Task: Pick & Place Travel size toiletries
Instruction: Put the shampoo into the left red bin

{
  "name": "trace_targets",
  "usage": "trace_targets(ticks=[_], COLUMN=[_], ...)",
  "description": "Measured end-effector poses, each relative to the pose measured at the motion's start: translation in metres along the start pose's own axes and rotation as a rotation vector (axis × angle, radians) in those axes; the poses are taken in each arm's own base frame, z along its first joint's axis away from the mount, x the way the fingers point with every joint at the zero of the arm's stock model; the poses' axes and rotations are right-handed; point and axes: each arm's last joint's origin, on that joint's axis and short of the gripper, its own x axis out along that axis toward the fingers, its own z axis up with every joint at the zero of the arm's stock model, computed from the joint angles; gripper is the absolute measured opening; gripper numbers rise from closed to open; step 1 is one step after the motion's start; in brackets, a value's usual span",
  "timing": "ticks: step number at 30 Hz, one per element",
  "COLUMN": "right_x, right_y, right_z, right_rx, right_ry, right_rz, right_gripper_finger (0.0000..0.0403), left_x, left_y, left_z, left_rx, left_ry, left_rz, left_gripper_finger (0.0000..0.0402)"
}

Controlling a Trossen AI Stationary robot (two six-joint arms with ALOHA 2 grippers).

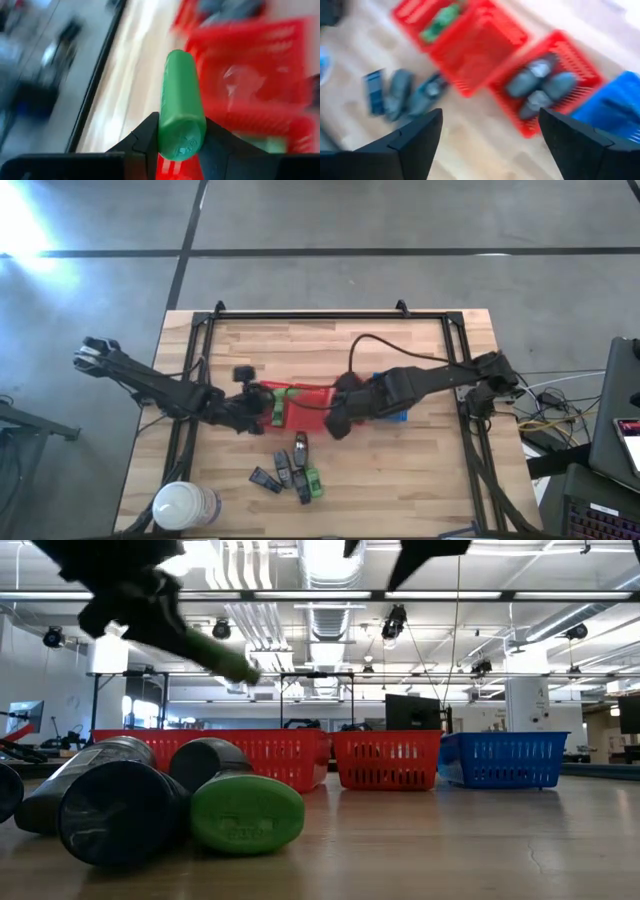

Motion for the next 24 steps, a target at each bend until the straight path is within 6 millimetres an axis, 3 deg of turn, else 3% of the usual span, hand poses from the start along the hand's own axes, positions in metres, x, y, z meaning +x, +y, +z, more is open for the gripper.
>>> trace_targets(ticks=[8, 18, 24], right_x=[0.004, 0.016, 0.017], right_y=[-0.004, -0.006, -0.007], right_z=[-0.001, 0.001, 0.001], right_rx=[-0.018, -0.035, -0.03], right_ry=[0.001, 0.039, 0.043], right_rz=[-0.064, -0.087, -0.089], right_gripper_finger=[0.0342, 0.0326, 0.0313], left_x=[-0.004, -0.002, 0.01], left_y=[0.006, 0.0, -0.009], left_z=[-0.04, -0.031, -0.034], left_rx=[-0.198, -0.255, -0.274], left_ry=[0.336, 0.37, 0.447], left_rz=[0.105, 0.002, 0.018], left_gripper_finger=[0.0106, 0.0106, 0.0106])
